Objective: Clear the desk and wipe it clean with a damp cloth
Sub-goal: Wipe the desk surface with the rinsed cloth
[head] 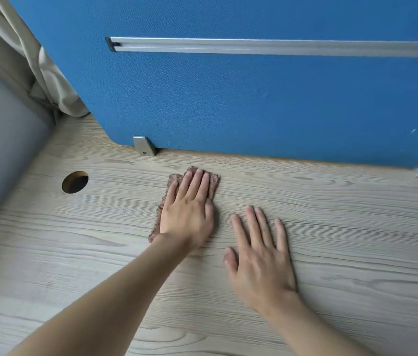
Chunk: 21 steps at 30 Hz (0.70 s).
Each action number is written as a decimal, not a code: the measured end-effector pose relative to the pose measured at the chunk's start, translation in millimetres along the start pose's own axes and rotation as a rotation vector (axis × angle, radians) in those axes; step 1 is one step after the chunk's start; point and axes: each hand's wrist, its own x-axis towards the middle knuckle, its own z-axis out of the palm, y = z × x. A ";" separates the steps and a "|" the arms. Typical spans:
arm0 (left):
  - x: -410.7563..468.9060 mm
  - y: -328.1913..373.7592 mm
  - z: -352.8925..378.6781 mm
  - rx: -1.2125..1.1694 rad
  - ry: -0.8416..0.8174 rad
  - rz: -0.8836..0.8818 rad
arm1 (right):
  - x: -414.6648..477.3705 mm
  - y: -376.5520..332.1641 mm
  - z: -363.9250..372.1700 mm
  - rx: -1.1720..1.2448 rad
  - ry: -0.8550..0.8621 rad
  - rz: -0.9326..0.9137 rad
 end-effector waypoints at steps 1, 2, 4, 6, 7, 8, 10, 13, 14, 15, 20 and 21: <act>-0.6 3.7 1.1 0.017 -0.014 0.013 | -0.2 0.2 0.5 0.005 -0.004 0.005; -4.1 5.7 1.6 0.033 -0.021 0.065 | 0.4 -0.2 0.2 0.007 -0.008 0.006; -12.2 3.3 1.8 0.046 -0.045 0.185 | 0.1 -1.1 -0.1 0.008 -0.013 0.003; -3.3 -2.1 2.4 0.038 -0.037 0.196 | 0.7 -1.0 -0.6 0.008 -0.011 0.003; 6.7 -2.3 2.4 0.030 -0.016 0.154 | 1.1 -0.6 -0.6 0.007 -0.014 0.002; 15.4 -0.6 1.1 0.020 0.001 0.089 | 0.4 -0.9 -0.5 0.007 -0.015 0.003; 24.4 9.4 1.8 0.009 0.007 -0.018 | 0.5 -0.4 -0.8 0.006 -0.011 0.007; 14.5 22.3 4.4 0.035 -0.037 0.129 | 0.6 -1.2 -0.6 0.006 0.003 0.007; 10.6 20.5 4.6 0.041 -0.055 0.189 | 0.4 -1.5 -0.7 0.007 0.005 0.002; 12.1 17.0 4.4 0.044 -0.056 0.220 | 0.5 -1.8 -0.6 0.011 0.006 0.002; 50.3 20.1 3.9 0.000 -0.008 -0.028 | 1.5 -1.7 0.5 0.008 -0.014 0.016; 51.6 23.8 5.2 0.007 -0.014 -0.027 | 1.7 -1.3 1.1 0.011 -0.013 0.020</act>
